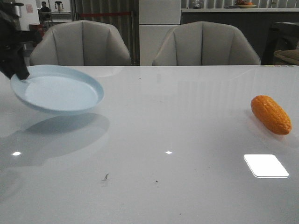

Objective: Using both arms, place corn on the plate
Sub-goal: 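Grasp the plate rim with the left gripper and lift it, then carry the plate toward the table center and set it down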

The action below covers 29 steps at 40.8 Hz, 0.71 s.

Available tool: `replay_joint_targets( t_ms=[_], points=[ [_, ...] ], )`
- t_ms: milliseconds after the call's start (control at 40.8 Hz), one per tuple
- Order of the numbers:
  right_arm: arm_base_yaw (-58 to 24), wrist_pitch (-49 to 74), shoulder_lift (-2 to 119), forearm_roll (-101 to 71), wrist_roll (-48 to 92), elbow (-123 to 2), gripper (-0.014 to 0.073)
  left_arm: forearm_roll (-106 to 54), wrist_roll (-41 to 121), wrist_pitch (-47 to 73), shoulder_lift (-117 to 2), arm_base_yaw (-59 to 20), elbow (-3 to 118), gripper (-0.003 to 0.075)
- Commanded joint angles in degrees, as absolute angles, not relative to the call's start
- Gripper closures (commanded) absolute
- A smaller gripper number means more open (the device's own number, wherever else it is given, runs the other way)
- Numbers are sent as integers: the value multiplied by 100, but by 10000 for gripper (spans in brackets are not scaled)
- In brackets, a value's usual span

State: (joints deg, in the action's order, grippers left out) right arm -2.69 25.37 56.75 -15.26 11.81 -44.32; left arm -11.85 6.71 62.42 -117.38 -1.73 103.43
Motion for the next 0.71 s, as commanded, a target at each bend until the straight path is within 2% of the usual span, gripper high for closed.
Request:
replay_joint_targets(
  t_ms=[0, 686],
  points=[
    [-267, 2154, 5614, -1590, 1219, -4622, 74, -1780, 774, 6365, -11413, -225, 10761, 631],
    [-267, 2154, 5614, -1590, 1219, -4622, 74, -2159, 774, 5700, -11498, -1909, 10900, 631]
  ],
)
